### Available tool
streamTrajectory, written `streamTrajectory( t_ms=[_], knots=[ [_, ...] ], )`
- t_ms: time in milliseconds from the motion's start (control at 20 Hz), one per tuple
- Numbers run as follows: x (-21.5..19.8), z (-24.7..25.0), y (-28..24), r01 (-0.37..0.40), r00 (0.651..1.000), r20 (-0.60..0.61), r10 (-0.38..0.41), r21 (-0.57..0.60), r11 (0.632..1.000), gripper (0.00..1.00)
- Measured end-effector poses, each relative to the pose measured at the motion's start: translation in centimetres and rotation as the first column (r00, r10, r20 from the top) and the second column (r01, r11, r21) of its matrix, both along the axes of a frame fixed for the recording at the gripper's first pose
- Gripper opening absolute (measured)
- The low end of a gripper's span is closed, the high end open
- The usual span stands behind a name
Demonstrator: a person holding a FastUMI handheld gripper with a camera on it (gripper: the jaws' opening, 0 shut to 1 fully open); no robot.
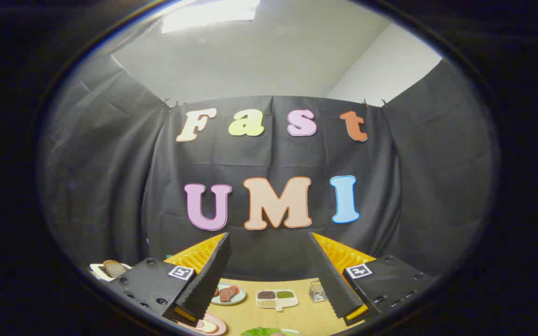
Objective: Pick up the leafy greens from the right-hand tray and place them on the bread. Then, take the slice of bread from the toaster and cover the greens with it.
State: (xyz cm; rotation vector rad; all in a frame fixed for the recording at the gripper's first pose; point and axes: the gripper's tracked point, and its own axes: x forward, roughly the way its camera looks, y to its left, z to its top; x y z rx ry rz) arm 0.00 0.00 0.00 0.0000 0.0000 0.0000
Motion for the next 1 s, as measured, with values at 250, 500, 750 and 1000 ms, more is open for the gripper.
streamTrajectory(
  t_ms=[250,500,750,1000],
  knots=[
    [0.4,0.4,-0.3,-0.038,0.999,-0.003,0.038,0.011,0.999,1.0],
    [0.7,0.3,-0.9,-0.049,0.999,-0.007,0.049,0.018,0.999,1.0],
    [0.7,-0.4,-1.8,-0.03,0.999,-0.015,0.03,0.013,0.999,1.0],
    [1.2,-3.8,-2.7,-0.054,0.992,-0.115,0.053,-0.014,0.998,1.0]
  ],
)
